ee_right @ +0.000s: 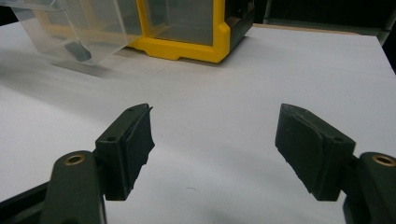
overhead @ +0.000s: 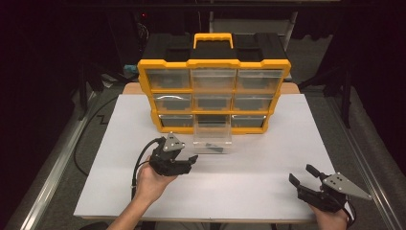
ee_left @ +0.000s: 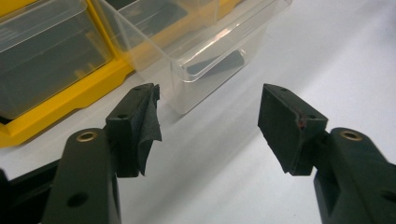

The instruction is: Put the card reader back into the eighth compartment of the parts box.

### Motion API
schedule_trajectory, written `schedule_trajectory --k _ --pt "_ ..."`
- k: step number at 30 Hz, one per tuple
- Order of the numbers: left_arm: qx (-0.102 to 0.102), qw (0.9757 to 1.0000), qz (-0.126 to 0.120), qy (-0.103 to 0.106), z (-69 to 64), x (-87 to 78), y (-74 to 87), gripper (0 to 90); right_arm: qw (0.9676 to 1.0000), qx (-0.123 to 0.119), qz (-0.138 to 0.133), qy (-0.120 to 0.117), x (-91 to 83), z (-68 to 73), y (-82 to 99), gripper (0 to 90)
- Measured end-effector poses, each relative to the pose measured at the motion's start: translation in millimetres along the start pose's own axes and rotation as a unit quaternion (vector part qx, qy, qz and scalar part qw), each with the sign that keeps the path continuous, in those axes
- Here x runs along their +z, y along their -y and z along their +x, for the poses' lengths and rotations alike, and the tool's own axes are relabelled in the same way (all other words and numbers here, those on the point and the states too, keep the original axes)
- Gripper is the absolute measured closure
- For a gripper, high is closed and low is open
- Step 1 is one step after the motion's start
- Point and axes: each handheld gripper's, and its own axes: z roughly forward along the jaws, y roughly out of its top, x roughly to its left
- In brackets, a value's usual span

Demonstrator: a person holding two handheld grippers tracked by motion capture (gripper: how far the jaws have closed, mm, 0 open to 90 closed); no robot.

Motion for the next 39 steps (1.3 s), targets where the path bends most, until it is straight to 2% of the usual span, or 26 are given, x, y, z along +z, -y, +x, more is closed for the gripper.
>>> schedule_trajectory --k 29,37,39 --pt "-0.036 0.9992 -0.015 -0.009 20.3 -11.0 27.7 38.7 1.0 -0.002 0.003 0.002 0.4 0.8 -0.2 27.3" --pt "-0.044 0.9986 -0.024 -0.016 26.1 -13.8 38.5 38.3 1.0 -0.003 0.002 0.001 0.4 1.0 -0.2 27.3" --pt "-0.051 0.9981 -0.029 -0.017 29.5 -15.6 43.2 38.3 1.0 0.0 0.004 0.001 0.5 0.6 -0.2 27.3"
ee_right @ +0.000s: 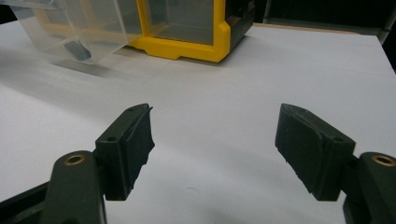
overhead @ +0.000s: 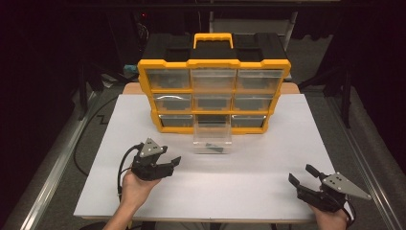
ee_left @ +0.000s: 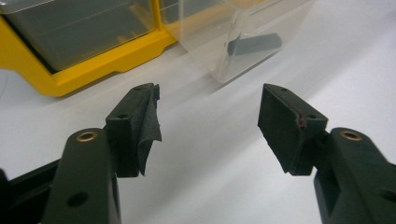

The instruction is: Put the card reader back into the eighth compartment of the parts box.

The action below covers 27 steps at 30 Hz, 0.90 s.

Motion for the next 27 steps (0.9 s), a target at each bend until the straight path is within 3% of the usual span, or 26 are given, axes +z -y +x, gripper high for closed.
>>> schedule_trajectory --k 16,27 --pt "-0.023 0.9989 -0.034 -0.021 11.8 -11.5 19.5 37.7 1.0 -0.001 -0.001 0.001 0.6 0.9 0.0 27.5" --pt "-0.038 0.9977 -0.044 -0.034 22.5 -18.3 31.1 37.3 1.0 -0.001 0.0 0.002 0.6 1.0 0.0 27.4"
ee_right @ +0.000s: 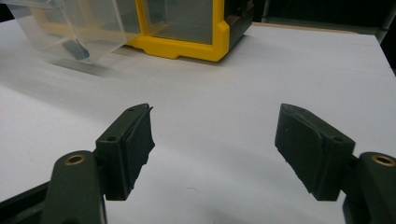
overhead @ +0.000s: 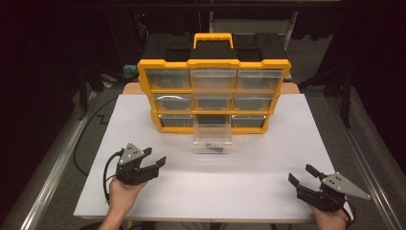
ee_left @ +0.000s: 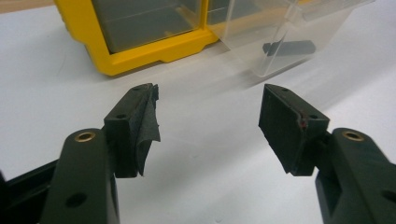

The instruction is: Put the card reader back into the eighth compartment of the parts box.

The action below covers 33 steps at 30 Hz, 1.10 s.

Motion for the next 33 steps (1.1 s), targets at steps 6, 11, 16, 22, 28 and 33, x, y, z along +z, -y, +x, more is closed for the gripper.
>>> schedule_trajectory --k 6,11,16,22,28,33 --pt "-0.008 0.9999 -0.005 -0.008 6.4 -1.7 6.1 37.2 1.0 0.001 0.002 0.001 0.1 0.6 -0.1 27.5" --pt "-0.014 0.9998 -0.011 -0.013 10.2 -2.9 9.2 37.2 1.0 0.0 0.002 0.002 0.1 0.3 -0.1 27.5" --pt "-0.02 0.9995 -0.015 -0.019 14.9 -4.0 13.2 37.2 1.0 0.001 0.002 0.001 0.1 0.7 -0.1 27.5" --pt "-0.022 0.9993 -0.015 -0.027 17.7 -4.7 17.0 36.8 1.0 0.001 0.002 0.002 0.2 0.7 -0.1 27.5" --pt "-0.025 0.9987 -0.026 -0.035 22.2 -9.2 24.1 35.9 1.0 0.002 -0.001 0.002 0.1 0.5 -0.1 27.4" --pt "-0.033 0.9973 -0.037 -0.055 26.6 -13.0 30.8 35.0 1.0 0.003 -0.002 0.006 -0.3 0.3 -0.2 27.3"
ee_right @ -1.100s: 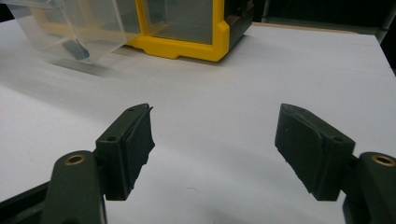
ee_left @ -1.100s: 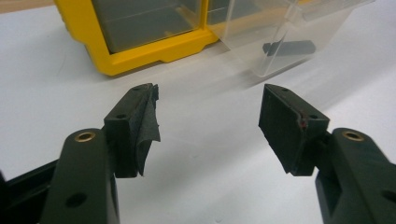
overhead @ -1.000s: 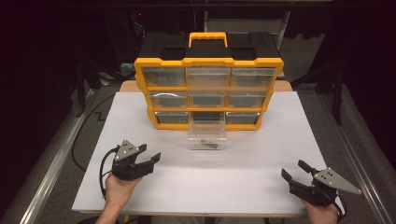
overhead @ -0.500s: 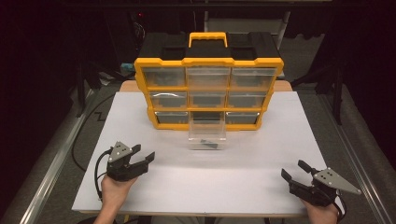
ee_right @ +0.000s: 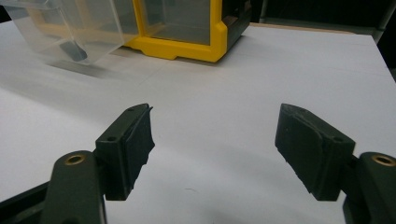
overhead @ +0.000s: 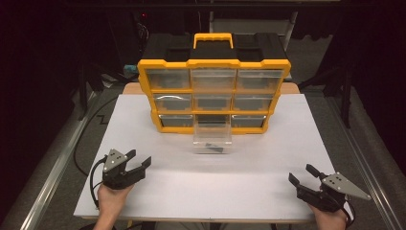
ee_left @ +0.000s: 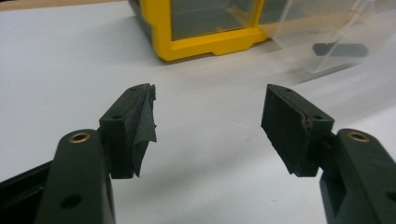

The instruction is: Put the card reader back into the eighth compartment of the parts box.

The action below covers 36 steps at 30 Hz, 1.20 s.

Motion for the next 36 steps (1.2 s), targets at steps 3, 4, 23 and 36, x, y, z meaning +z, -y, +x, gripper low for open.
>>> schedule_trajectory --k 3,4,23,36 --pt "-0.005 1.0 -0.002 0.0 1.6 -1.1 2.7 34.8 1.0 -0.001 -0.001 0.001 -0.1 0.5 0.0 27.3" --pt "-0.004 1.0 -0.002 -0.001 1.9 -1.5 3.4 34.7 1.0 -0.001 -0.001 0.001 -0.3 0.5 -0.1 27.3" --pt "-0.032 0.9992 -0.021 -0.005 14.8 -12.7 14.4 32.5 0.9999 0.005 -0.008 0.009 -2.3 -0.7 0.1 27.5" --pt "-0.041 0.999 -0.016 -0.001 16.3 -12.4 26.7 32.1 0.9999 0.006 -0.007 0.01 -2.7 -1.7 0.3 27.5"
